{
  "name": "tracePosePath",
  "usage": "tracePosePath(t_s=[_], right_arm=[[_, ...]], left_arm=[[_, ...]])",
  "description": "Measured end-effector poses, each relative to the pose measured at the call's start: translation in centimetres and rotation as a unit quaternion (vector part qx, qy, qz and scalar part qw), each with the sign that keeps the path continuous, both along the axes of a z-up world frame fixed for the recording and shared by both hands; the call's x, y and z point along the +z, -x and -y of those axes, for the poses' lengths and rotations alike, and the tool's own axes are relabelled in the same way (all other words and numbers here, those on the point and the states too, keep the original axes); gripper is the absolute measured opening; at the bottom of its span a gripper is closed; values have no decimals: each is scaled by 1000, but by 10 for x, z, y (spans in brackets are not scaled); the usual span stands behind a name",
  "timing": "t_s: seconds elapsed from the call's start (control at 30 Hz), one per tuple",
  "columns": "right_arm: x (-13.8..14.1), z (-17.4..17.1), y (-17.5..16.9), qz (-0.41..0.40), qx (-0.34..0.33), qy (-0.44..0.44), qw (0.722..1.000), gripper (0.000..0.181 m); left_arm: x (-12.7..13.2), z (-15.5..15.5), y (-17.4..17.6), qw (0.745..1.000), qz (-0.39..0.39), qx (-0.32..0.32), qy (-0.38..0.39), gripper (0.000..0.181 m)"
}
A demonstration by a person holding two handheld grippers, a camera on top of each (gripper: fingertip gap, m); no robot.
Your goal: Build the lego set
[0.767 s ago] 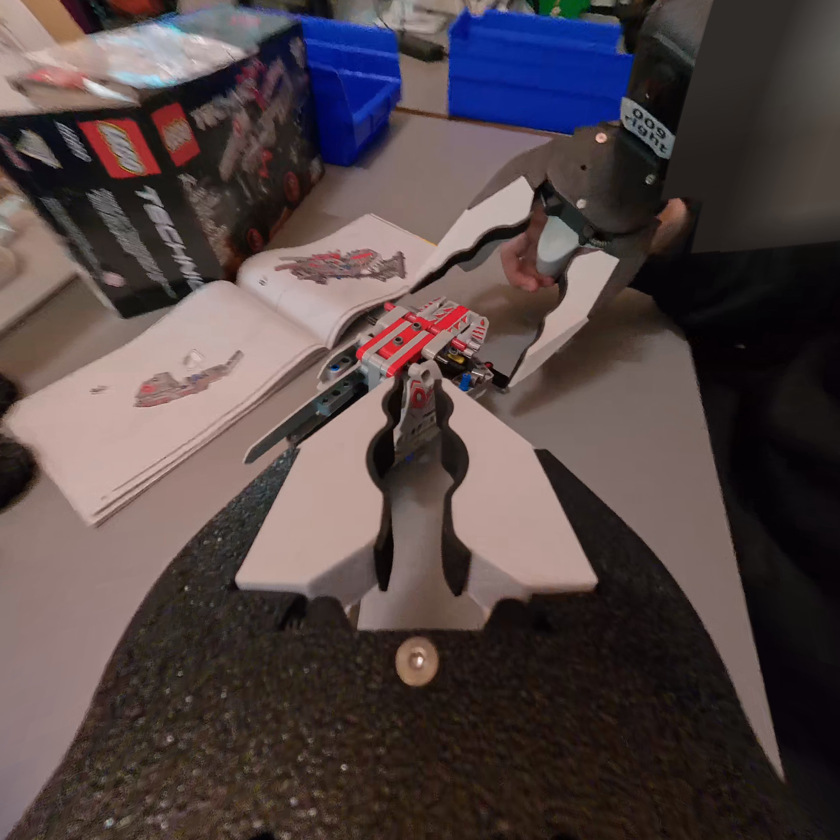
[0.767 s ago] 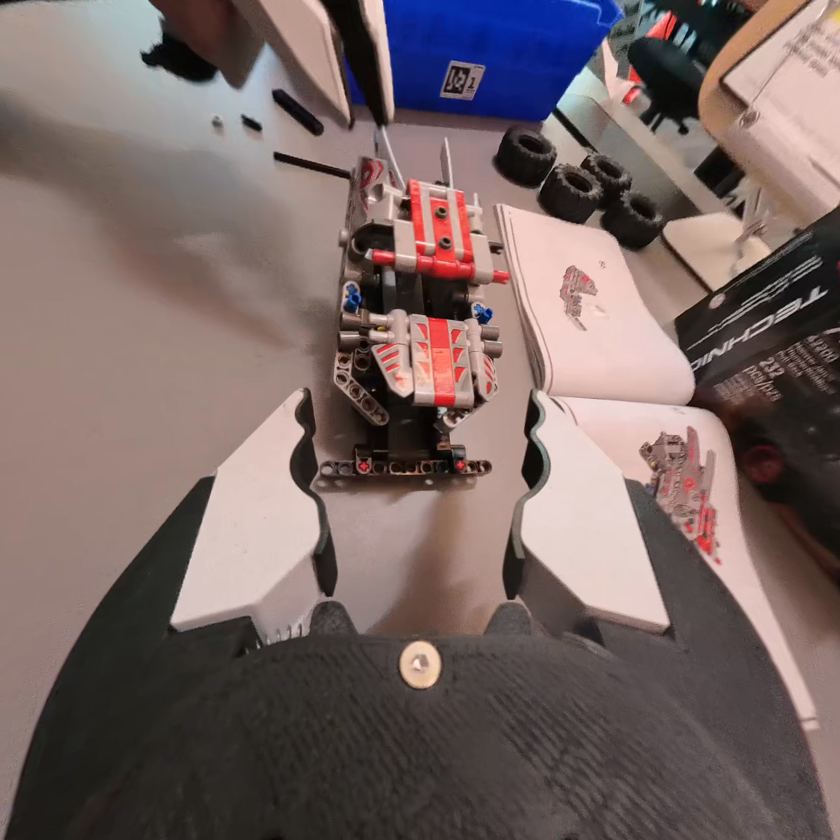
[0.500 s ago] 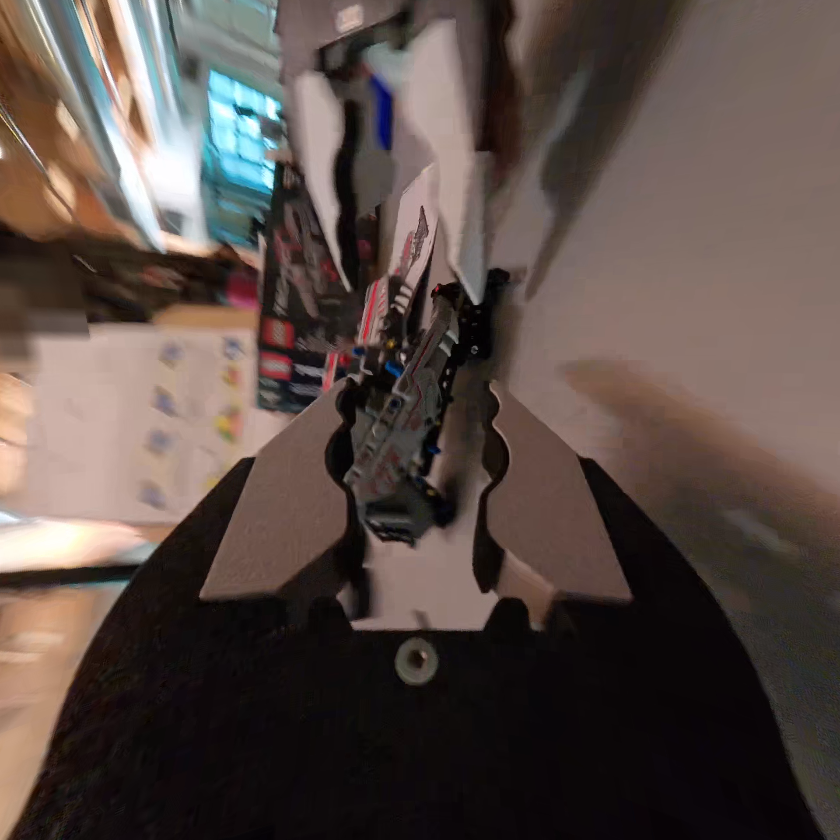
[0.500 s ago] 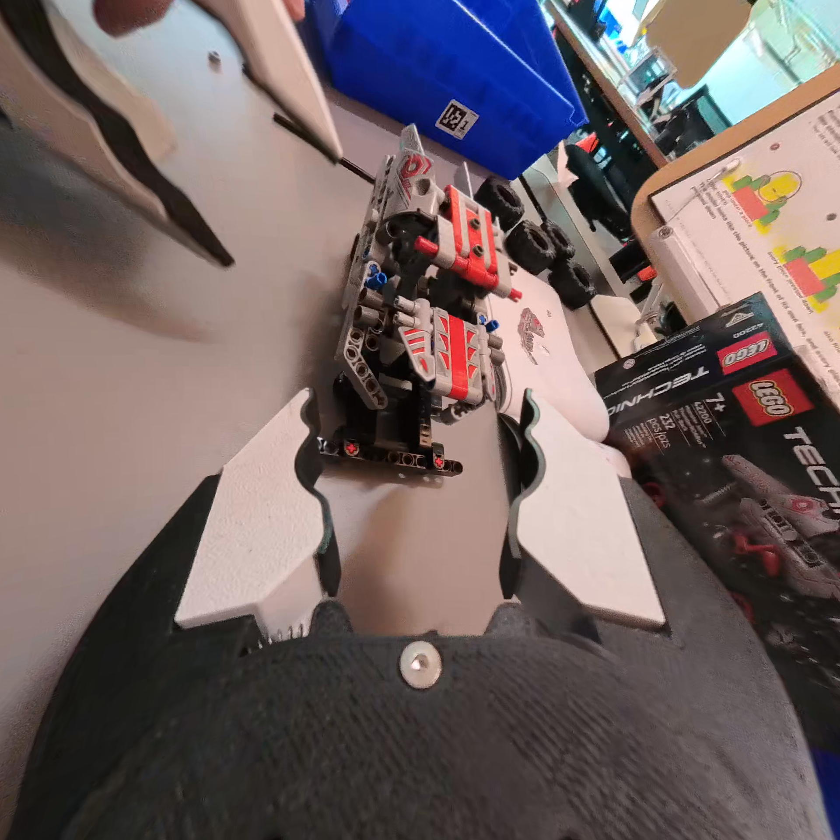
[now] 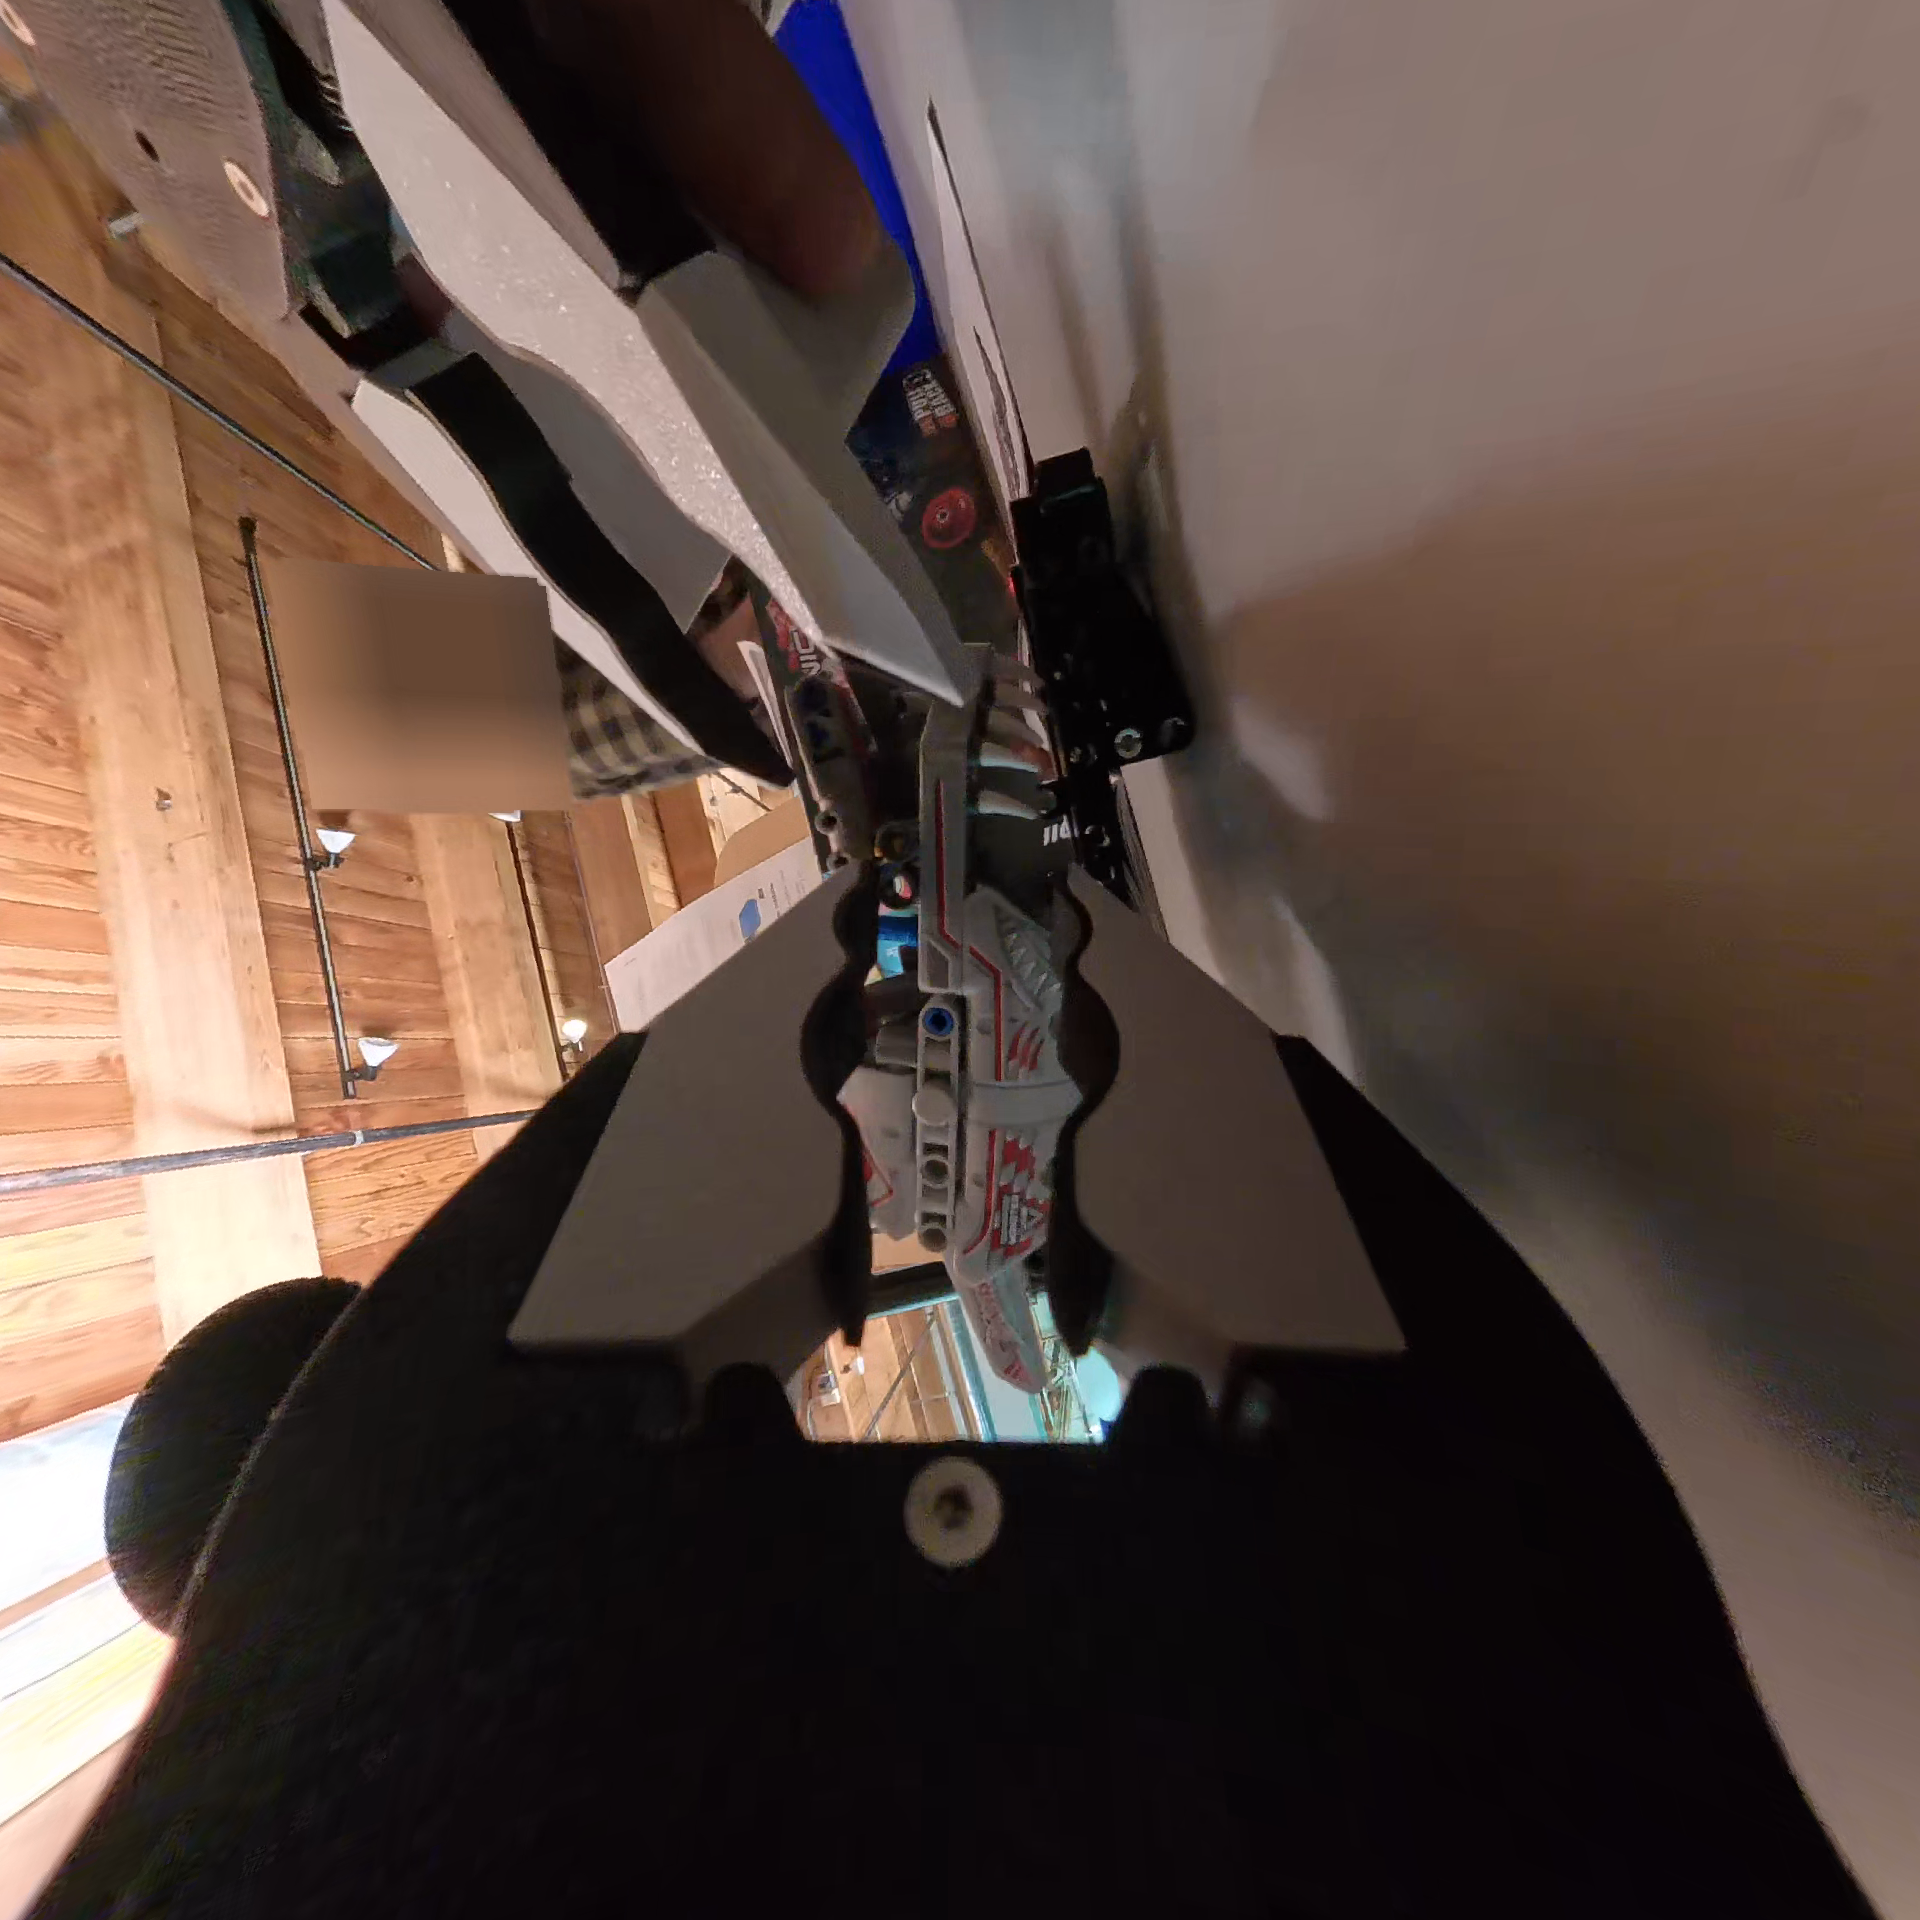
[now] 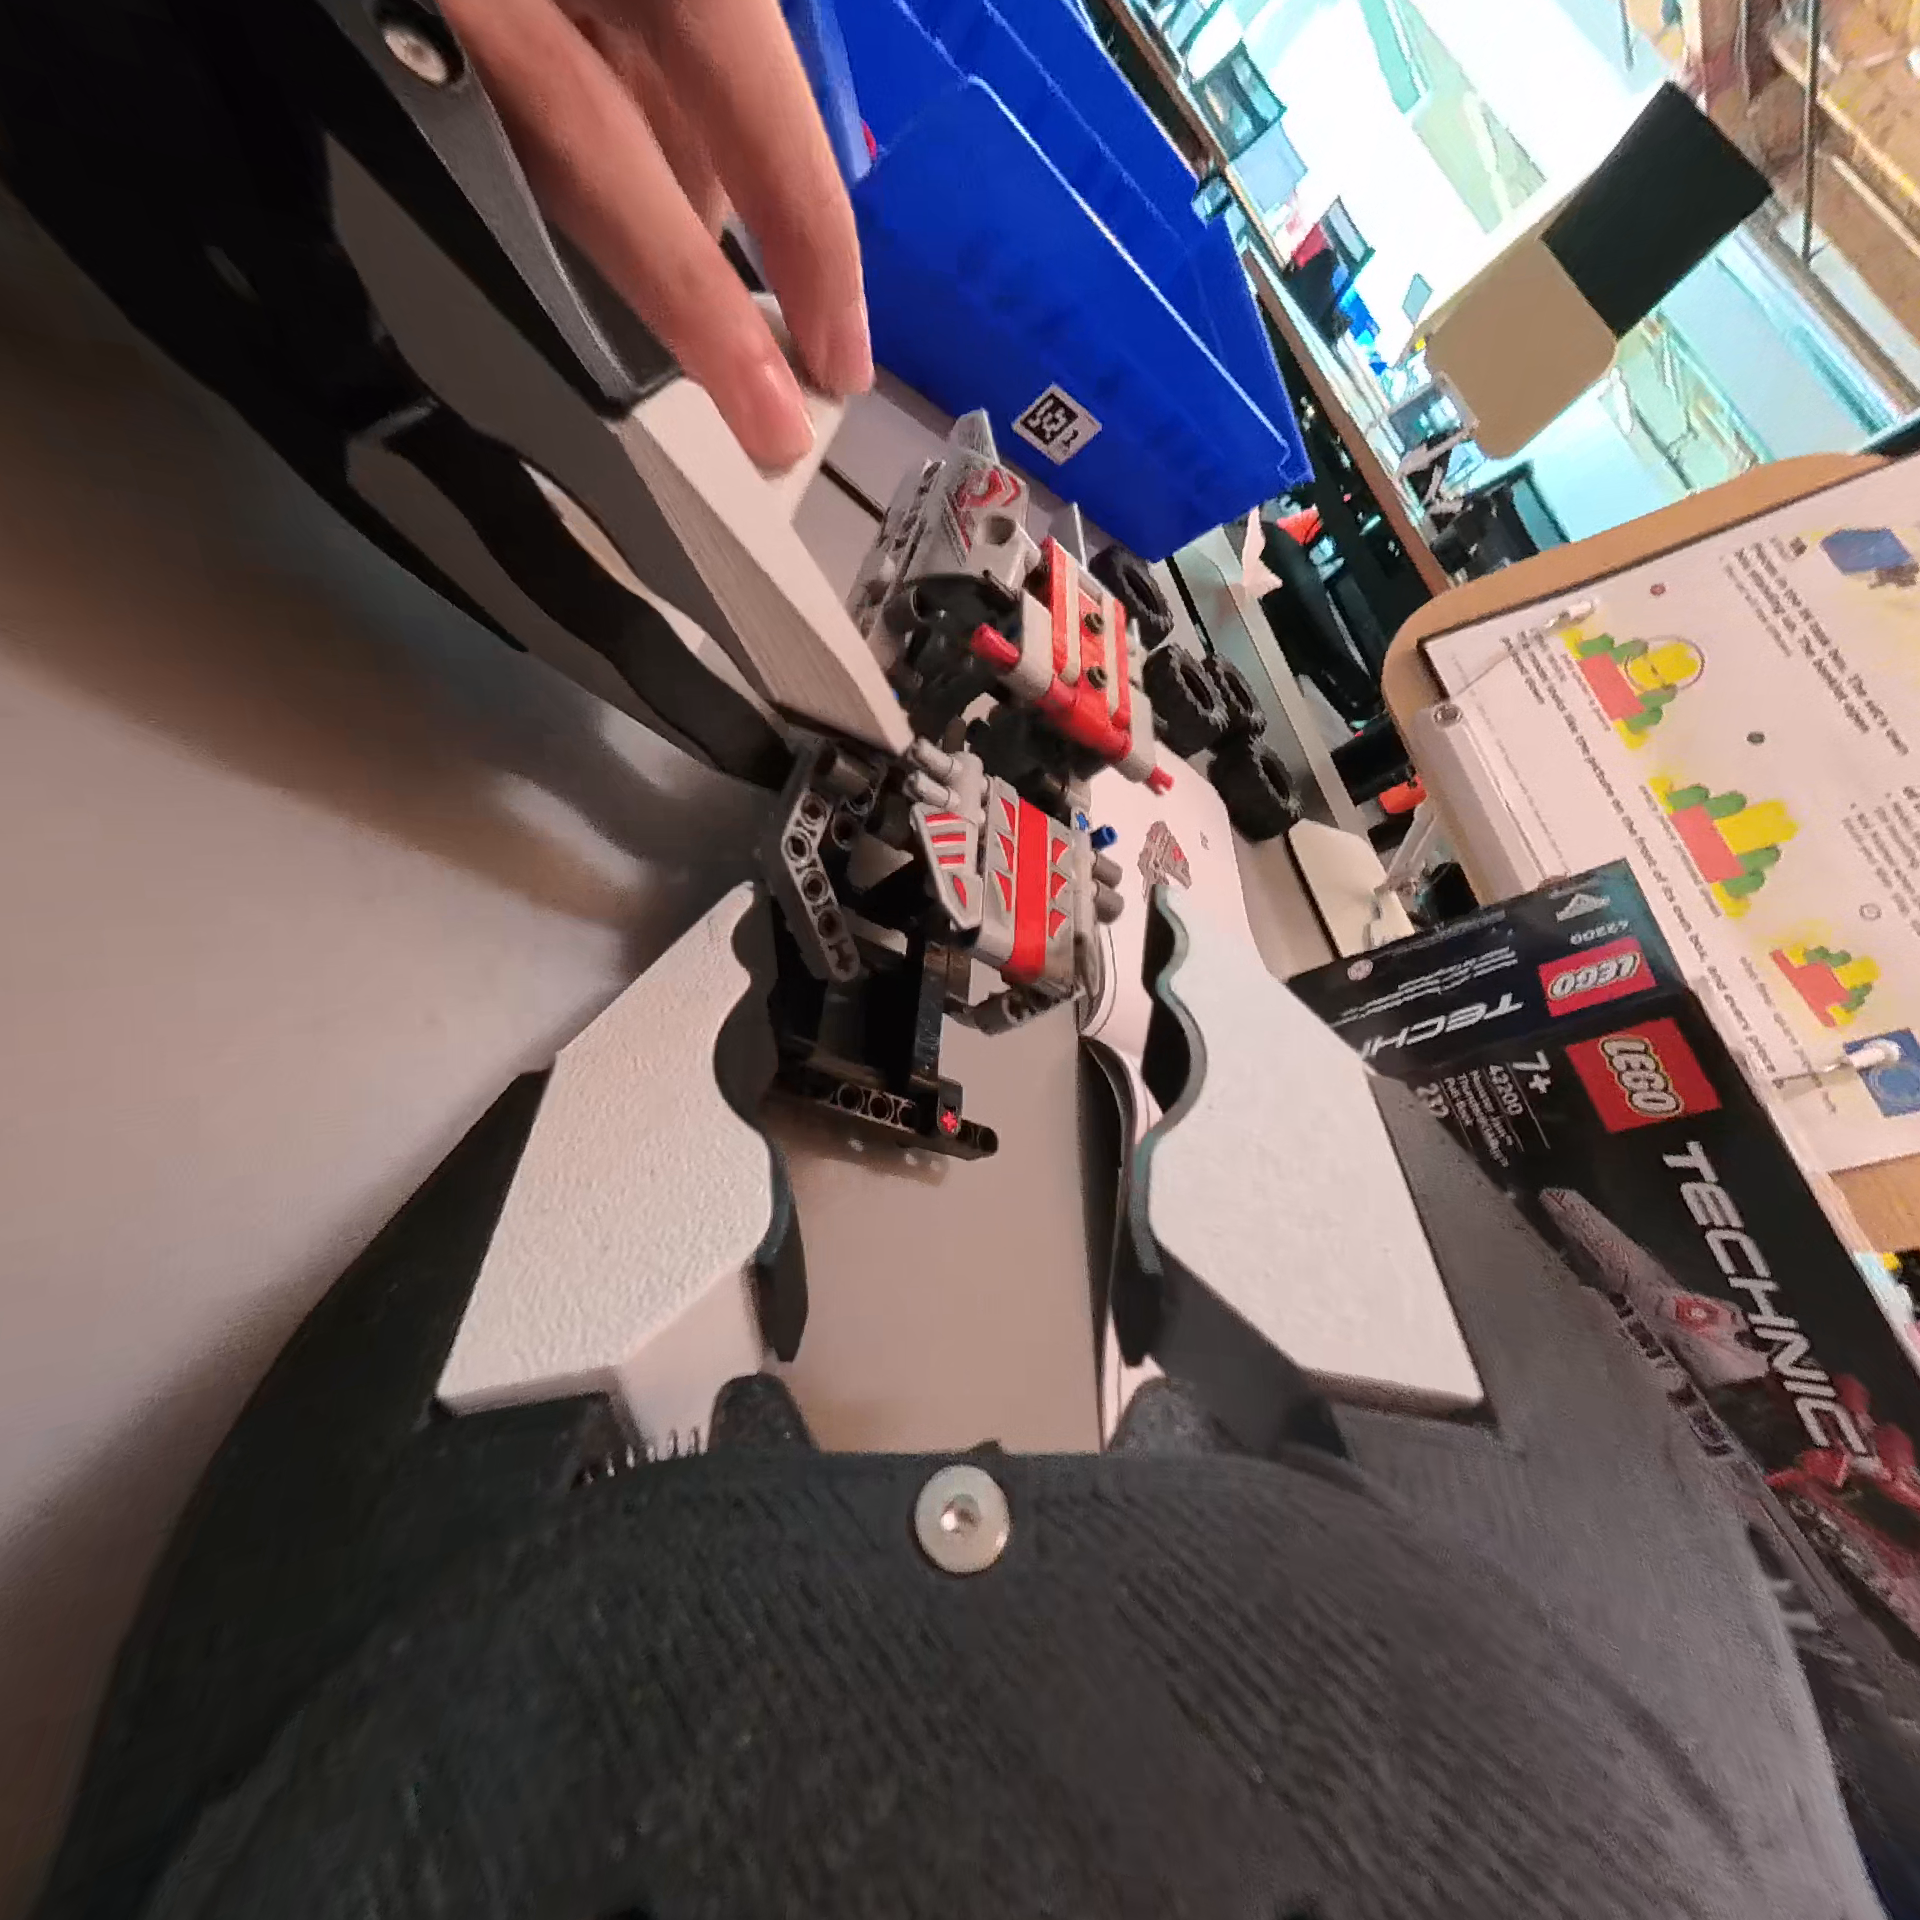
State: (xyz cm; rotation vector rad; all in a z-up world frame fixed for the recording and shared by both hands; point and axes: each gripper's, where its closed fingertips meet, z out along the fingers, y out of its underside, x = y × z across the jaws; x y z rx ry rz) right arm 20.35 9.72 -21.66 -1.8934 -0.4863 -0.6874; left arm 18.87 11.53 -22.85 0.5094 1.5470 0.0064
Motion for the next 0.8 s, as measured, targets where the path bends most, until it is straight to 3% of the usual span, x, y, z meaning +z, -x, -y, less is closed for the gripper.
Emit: tracePosePath(t_s=[0.03, 0.37, 0.53, 0.7, 0.8], right_arm=[[1, -1, 1, 15, 2, -3, 1000, 69], [-3, -6, 15, 119, 35, 20, 992, 51], [-9, -4, 10, 174, 27, 50, 983, 48], [11, 11, 6, 202, 18, 57, 978, 35], [14, 14, -6, 279, 6, 91, 956, 35]], left_arm=[[0, 0, 1, 1000, 0, -3, 4, 30], [4, -4, 7, 996, 9, -59, 69, 29], [2, -5, 9, 994, 4, -87, 61, 29], [4, -6, 8, 994, 10, -90, 56, 29], [3, -5, 8, 994, 24, -94, 44, 30]])
